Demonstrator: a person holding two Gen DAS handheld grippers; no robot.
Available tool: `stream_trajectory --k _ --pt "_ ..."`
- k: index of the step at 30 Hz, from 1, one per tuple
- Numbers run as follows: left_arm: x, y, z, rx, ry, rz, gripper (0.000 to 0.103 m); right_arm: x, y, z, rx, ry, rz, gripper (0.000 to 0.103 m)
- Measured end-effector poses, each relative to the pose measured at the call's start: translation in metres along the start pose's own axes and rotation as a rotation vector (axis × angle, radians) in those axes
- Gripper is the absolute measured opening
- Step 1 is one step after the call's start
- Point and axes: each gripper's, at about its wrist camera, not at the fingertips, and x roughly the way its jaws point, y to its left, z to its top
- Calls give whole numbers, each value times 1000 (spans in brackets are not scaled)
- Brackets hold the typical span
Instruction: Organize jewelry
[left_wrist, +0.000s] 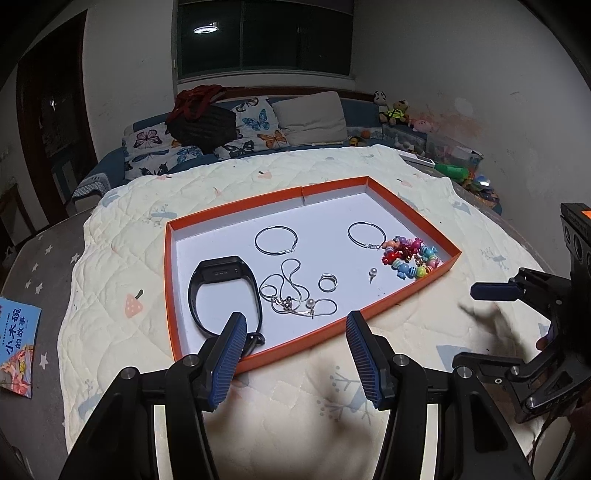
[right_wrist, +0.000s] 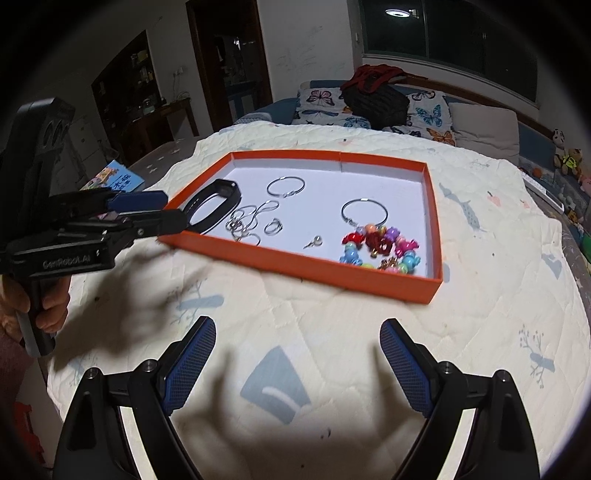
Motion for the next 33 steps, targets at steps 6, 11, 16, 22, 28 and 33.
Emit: stream_trajectory --k 6,11,16,22,28,33 --pt "-6 -1 -7 -29 14 3 60 -5 -2 -11 46 0 -19 99" --pt "-16 -10 -20 -24 33 41 66 -10 -1 -18 93 -2 -47 99" --pt "-31 -13 -38 -43 41 65 74 -18 2 -23 102 -6 -79 99" --pt "-55 -11 -60 -95 24 63 86 -25 5 -31 136 -12 -64 99" --pt "-75 -8 -76 -146 21 52 92 -33 16 -38 131 -28 -61 99" --pt "-88 -10 -87 -141 26 92 96 -45 17 -46 132 -49 -97 99"
